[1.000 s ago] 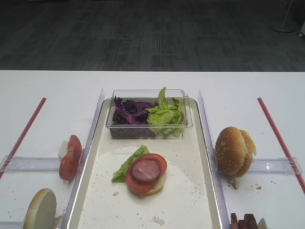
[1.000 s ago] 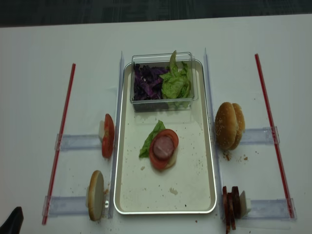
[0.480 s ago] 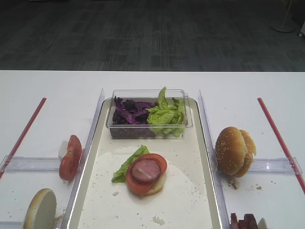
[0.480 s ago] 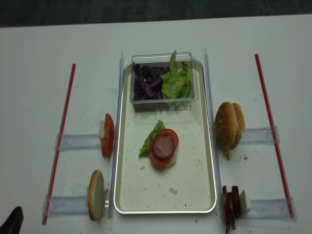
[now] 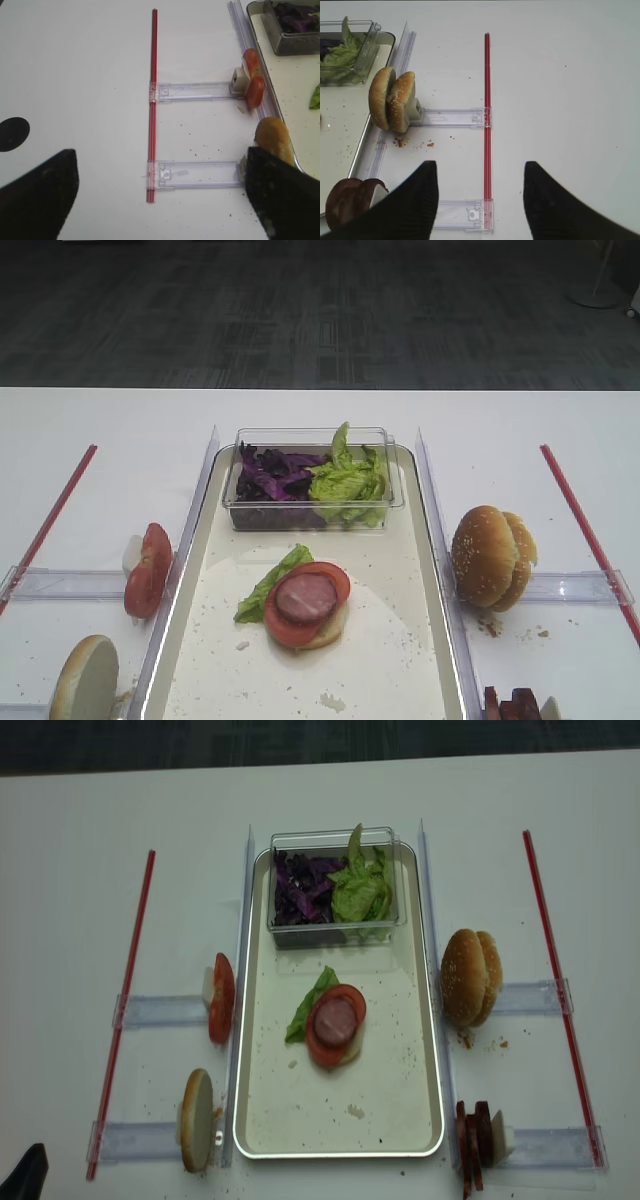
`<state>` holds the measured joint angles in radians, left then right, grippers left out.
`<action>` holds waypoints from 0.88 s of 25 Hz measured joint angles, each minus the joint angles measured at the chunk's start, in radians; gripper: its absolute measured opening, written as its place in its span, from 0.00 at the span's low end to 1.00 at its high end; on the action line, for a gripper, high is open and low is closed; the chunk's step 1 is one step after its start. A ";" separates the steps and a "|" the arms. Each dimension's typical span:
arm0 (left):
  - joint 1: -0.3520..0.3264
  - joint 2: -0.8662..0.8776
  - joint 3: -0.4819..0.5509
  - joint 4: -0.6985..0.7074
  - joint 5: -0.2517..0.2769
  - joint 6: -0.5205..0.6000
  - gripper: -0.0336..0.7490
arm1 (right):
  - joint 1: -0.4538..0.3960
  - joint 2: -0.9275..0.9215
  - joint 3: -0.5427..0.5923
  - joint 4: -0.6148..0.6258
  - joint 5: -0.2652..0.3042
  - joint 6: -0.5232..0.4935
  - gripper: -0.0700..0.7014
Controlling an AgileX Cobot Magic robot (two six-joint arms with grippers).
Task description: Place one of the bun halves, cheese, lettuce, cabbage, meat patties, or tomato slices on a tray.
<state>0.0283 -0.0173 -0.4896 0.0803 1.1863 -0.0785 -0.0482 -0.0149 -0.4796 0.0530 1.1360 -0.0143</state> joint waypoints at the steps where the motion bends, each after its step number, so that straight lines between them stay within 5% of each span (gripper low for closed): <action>1: 0.000 0.000 0.000 0.000 0.000 0.000 0.83 | 0.000 0.000 0.000 0.000 0.000 0.000 0.62; 22: 0.000 0.000 0.000 0.000 0.000 0.000 0.83 | 0.000 0.000 0.000 0.012 0.000 0.000 0.51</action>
<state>0.0283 -0.0173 -0.4896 0.0803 1.1863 -0.0785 -0.0482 -0.0149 -0.4796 0.0654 1.1360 -0.0143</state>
